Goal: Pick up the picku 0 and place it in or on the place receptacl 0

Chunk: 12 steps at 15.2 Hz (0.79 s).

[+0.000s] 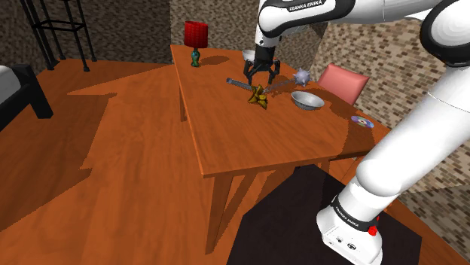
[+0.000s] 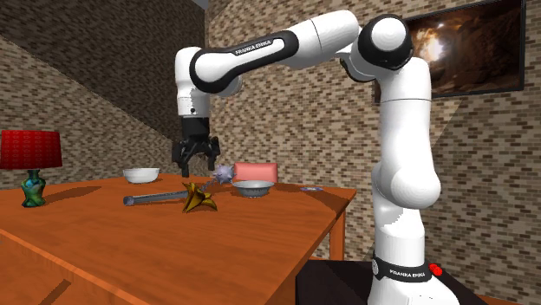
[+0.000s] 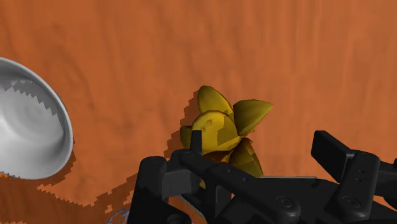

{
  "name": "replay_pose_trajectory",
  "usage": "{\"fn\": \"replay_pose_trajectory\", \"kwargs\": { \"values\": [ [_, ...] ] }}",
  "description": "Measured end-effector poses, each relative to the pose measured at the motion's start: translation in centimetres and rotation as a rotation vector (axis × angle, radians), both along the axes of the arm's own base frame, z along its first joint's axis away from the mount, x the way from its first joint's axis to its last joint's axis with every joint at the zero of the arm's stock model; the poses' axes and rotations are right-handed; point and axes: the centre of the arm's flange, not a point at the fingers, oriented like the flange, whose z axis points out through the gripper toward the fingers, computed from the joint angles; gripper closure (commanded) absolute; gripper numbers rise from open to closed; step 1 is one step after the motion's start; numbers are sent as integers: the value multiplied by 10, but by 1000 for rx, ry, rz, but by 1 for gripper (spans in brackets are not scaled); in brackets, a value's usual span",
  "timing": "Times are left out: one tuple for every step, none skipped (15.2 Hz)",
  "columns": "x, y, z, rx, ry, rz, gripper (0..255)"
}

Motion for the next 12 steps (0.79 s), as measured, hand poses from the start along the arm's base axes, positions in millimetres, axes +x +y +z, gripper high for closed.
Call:
{"fn": "replay_pose_trajectory", "kwargs": {
  "values": [
    [5,-4,-4,-5,0,-13,0],
    [7,-8,-9,-8,0,-20,0],
    [9,-8,-14,-10,0,-23,0],
    [11,-9,-19,-10,-1,-25,0],
    [10,-10,-24,-11,0,-25,0],
    [10,-10,-30,-11,-1,-26,0],
    [10,-10,-35,-11,-1,-26,0],
    [11,-11,-39,-11,-1,-26,0],
    [10,-11,-42,-11,-1,-26,0],
    [10,-12,-43,-11,-1,-26,0],
    [10,-11,-43,-11,-1,-26,0],
    [10,-11,-43,-11,-1,-26,0]
  ]
}}
